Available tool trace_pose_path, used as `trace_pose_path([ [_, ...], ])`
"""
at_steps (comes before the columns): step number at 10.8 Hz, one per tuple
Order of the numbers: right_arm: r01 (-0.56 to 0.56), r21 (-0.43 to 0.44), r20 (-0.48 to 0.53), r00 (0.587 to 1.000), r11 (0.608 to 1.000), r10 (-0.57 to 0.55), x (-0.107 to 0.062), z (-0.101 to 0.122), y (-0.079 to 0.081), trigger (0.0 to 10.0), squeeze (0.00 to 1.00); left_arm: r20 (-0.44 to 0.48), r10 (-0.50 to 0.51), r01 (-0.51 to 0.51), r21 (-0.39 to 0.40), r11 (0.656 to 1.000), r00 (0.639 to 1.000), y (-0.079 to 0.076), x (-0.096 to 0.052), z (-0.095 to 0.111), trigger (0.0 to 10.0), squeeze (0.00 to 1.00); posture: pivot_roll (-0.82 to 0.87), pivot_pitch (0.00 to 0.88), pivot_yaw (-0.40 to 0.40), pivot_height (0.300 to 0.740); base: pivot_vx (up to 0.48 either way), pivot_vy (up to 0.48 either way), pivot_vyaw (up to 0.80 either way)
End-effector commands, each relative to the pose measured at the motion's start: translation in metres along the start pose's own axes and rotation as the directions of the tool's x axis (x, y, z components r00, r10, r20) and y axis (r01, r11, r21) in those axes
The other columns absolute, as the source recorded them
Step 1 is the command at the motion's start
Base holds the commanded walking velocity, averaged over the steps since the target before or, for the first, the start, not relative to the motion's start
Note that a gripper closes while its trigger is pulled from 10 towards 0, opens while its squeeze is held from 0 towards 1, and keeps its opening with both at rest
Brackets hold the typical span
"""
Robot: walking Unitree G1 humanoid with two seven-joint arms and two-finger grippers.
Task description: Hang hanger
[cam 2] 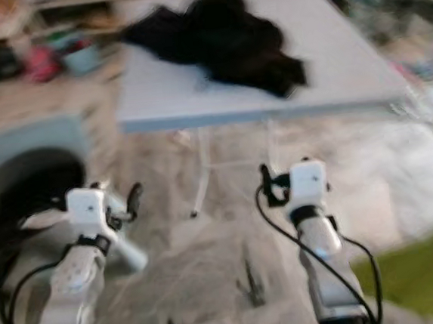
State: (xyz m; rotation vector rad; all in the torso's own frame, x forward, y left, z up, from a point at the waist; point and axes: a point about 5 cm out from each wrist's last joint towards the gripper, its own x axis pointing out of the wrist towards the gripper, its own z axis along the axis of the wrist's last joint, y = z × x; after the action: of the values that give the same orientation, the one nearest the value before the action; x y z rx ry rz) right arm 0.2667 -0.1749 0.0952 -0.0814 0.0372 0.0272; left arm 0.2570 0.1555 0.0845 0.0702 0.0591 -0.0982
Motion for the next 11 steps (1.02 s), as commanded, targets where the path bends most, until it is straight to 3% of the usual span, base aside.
trace_pose_path([
  [1,-0.02,-0.003,0.005,1.0,1.0,0.02,0.0008,0.0013,0.005,10.0,0.0,-0.025,0.016,-0.016,0.009,1.0,1.0,0.0045,-0.0026,-0.0044,10.0,0.0,-0.04,0.073,-0.056,0.74,0.0,0.0,0.8],
  [6,-0.037,-0.005,0.01,0.999,0.999,0.037,0.0032,0.0023,0.0062,10.0,0.0,-0.044,0.023,-0.023,0.001,1.0,0.999,0.0046,-0.0023,-0.0069,10.0,0.0,-0.04,0.08,-0.063,0.74,0.0,0.0,0.8],
  [11,-0.056,-0.006,0.012,0.998,0.998,0.056,0.0044,0.0025,0.0082,10.0,0.0,-0.044,0.003,-0.003,-0.008,1.0,0.999,0.001,-0.0014,-0.007,10.0,0.0,-0.04,0.08,-0.072,0.74,0.0,0.48,0.12],
])
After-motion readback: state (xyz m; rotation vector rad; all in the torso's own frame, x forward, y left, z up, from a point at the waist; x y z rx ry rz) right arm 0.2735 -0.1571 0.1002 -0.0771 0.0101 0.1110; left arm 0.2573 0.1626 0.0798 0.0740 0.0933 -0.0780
